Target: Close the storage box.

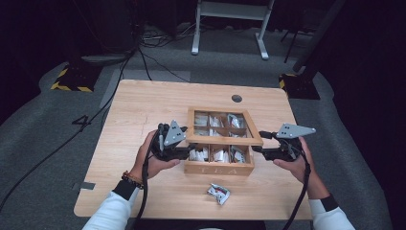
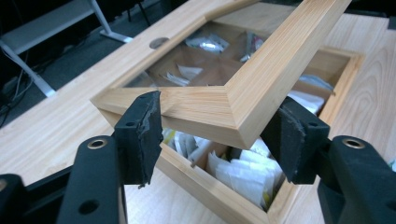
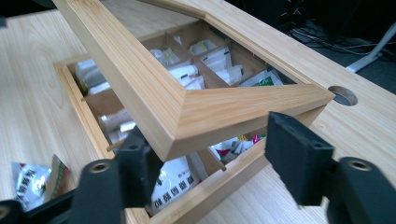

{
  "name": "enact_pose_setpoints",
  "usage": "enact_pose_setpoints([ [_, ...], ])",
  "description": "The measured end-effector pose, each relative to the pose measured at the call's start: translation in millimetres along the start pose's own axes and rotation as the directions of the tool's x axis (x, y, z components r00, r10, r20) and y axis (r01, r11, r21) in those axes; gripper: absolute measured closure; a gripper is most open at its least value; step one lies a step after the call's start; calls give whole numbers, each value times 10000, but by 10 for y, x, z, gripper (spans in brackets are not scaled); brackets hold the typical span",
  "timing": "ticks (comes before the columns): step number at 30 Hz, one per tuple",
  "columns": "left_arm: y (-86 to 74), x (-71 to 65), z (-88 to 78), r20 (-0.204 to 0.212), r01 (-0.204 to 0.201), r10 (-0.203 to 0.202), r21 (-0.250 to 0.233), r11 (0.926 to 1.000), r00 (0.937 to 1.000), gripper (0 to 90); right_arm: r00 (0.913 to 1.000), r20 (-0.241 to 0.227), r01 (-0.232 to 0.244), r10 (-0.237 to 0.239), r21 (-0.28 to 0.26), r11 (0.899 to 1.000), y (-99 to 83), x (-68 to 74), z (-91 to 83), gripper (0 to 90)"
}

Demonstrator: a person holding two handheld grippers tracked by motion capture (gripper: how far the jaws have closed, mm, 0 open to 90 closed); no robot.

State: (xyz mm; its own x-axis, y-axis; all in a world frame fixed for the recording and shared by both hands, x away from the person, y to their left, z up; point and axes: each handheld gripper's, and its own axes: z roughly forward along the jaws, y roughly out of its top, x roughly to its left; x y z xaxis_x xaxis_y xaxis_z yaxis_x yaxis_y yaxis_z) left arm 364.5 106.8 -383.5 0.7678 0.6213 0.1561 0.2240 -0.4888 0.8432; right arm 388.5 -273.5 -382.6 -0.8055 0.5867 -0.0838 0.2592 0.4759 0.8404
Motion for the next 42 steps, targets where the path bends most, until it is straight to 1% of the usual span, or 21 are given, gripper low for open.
enact_pose_setpoints([
  [3,-46,-21,-1,91,-44,43,72,10000,9999,389,9999,-101,89,-89,12,10000,-7,38,-2,350],
  [5,-79,-31,-9,211,112,-113,43,9999,9997,389,9997,-17,234,-234,72,9997,-11,80,-5,344],
  [9,-131,-58,-15,367,52,-58,159,9999,9993,386,9992,75,392,-394,270,9989,-32,163,10,308],
  [11,-151,-73,-18,490,40,-50,219,9998,9988,379,9992,106,394,-398,357,9986,-42,187,14,307],
  [17,-191,-94,4,574,38,-62,412,9991,9983,369,9996,40,285,-287,514,9983,-78,216,25,294],
  [20,-224,-108,28,623,15,-51,582,9983,9980,360,9995,27,302,-304,723,9969,-107,240,45,282],
  [27,-254,-122,43,662,50,-101,764,9971,9978,356,9999,14,170,-172,791,9967,-150,252,70,269],
  [28,-272,-126,50,692,38,-97,841,9965,9976,356,9998,11,176,-177,869,9961,-162,259,79,268],
  [31,-292,-135,57,663,20,-75,821,9966,9978,355,9998,50,195,-201,956,9952,-175,270,90,266],
  [33,-308,-135,66,716,101,-163,864,9962,9973,353,9998,67,164,-172,1004,9948,-185,276,97,264],
  [34,-324,-128,72,902,153,-234,893,9959,9957,342,9998,87,151,-161,1104,9938,-194,285,105,263],
  [35,-324,-128,72,902,153,-234,893,9959,9957,334,9997,107,184,-198,1177,9929,-200,290,114,262],
  [36,-328,-105,48,1163,441,-508,602,9972,9919,365,9997,112,218,-235,1390,9901,-208,301,131,257],
  [37,-328,-105,48,1163,441,-508,602,9972,9919,359,9997,112,218,-235,1390,9901,-208,301,131,257],
  [38,-318,-93,36,1160,566,-629,567,9968,9913,360,9993,52,352,-369,1921,9807,-237,337,190,257],
  [39,-318,-93,36,1160,566,-629,567,9968,9913,364,9993,52,352,-369,1921,9807,-237,337,190,257],
  [40,-321,-90,41,1197,551,-621,606,9966,9909,364,9996,-166,241,-215,1757,9841,-252,352,200,322],
  [42,-341,-108,77,1207,584,-674,766,9953,9904,368,9997,-123,217,-198,1769,9840,-249,363,212,319],
])
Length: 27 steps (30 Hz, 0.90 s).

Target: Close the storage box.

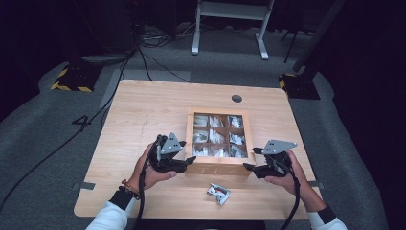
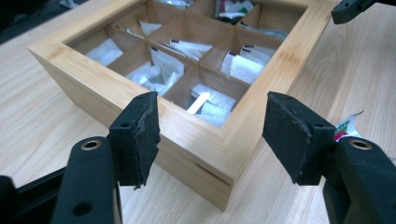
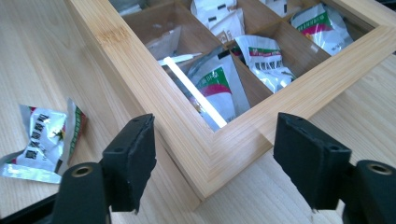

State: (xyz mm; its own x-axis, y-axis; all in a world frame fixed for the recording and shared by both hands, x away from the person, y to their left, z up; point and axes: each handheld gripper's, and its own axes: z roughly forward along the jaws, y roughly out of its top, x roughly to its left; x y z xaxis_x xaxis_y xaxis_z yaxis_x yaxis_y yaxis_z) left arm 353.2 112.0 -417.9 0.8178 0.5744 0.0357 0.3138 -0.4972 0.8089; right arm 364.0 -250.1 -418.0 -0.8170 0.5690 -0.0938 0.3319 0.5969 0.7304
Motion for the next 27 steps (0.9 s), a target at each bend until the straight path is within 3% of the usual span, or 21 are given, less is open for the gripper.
enact_pose_setpoints([
  [5,-12,-44,66,43,-278,277,329,9991,9996,394,9992,-176,-363,361,-103,9993,-30,-39,2,317],
  [14,-29,-44,99,72,-267,264,412,9988,9996,394,9992,-188,-368,365,-156,9992,-38,-40,5,314],
  [22,-18,-32,26,-29,-404,405,280,9988,9992,382,9996,-149,-249,244,-315,9992,-35,-41,-26,310],
  [27,-30,-19,-38,-381,-511,527,407,9979,9979,349,9997,-55,-232,230,-507,9984,-36,-57,-70,295],
])
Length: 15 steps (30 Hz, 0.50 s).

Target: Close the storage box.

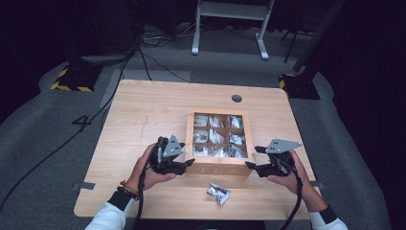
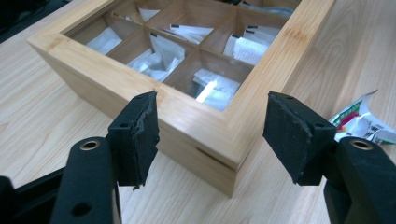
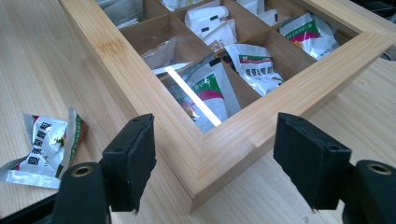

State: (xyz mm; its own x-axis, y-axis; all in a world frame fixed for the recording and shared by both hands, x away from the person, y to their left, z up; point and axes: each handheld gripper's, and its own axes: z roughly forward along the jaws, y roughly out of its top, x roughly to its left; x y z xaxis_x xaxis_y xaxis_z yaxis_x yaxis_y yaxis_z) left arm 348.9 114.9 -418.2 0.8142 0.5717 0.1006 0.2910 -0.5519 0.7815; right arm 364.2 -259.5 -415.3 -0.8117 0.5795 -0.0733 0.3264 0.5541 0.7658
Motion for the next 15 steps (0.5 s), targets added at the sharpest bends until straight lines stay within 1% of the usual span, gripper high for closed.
enact_pose_setpoints([
  [1,-8,3,-12,-27,-12,12,0,10000,10000,338,10000,-16,-15,15,-16,10000,-2,-2,-8,291],
  [2,-8,3,-12,-27,-12,12,0,10000,10000,332,10000,0,63,-63,-3,10000,-3,-5,-18,285],
  [3,-24,10,-39,-158,-47,48,44,10000,9999,325,9998,86,197,-197,8,9998,-3,-7,-30,280],
  [4,-24,10,-39,-158,-47,48,44,10000,9999,317,9998,86,197,-197,8,9998,-3,-7,-30,280],
  [6,-48,20,-62,-265,-137,141,152,9998,9995,307,9989,268,387,-387,7,9993,-6,-17,-55,276],
  [7,-77,26,-84,-451,-109,118,197,9997,9989,289,9986,300,446,-445,-21,9990,-15,-35,-84,275],
  [10,-107,41,-104,-494,-94,108,275,9996,9987,263,9979,353,540,-539,-22,9985,-36,-51,-124,271],
  [12,-137,57,-118,-645,-92,118,398,9992,9978,256,9977,381,560,-560,2,9984,-46,-53,-137,267],
  [15,-182,89,-135,-755,-25,72,614,9981,9971,235,9959,551,718,-724,128,9973,-80,-61,-165,262],
])
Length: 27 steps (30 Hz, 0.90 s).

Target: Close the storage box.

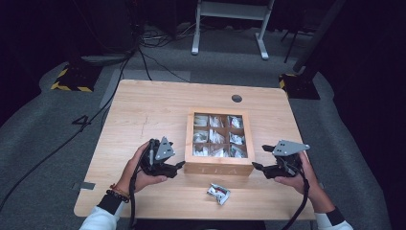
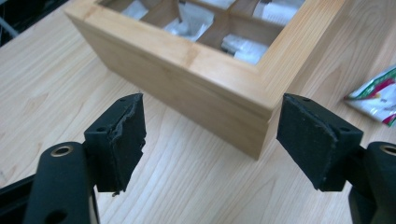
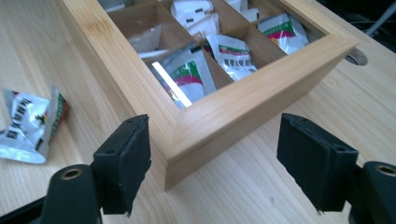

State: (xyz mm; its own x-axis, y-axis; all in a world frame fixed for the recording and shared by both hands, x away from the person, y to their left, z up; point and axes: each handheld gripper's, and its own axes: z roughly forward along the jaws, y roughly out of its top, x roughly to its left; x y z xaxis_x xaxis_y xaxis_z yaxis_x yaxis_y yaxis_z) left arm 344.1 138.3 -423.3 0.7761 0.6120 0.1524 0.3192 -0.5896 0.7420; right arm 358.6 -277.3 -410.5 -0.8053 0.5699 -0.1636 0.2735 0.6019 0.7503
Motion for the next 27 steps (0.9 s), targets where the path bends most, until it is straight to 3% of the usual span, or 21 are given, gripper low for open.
enact_pose_setpoints([
  [6,-142,62,-28,-377,200,-192,195,9996,9991,202,9992,388,91,-97,154,9998,-89,-32,-51,261],
  [17,-346,120,-58,-700,75,-33,604,9981,9975,186,9965,838,-113,59,635,9979,-290,-117,-40,257],
  [24,-541,206,-35,-930,369,-274,1019,9941,9953,187,9896,1249,-843,719,965,9918,-543,-242,-17,258],
  [27,-640,244,-11,-1208,706,-567,1140,9910,9911,168,9867,1369,-1013,871,1005,9898,-604,-279,-25,260],
])
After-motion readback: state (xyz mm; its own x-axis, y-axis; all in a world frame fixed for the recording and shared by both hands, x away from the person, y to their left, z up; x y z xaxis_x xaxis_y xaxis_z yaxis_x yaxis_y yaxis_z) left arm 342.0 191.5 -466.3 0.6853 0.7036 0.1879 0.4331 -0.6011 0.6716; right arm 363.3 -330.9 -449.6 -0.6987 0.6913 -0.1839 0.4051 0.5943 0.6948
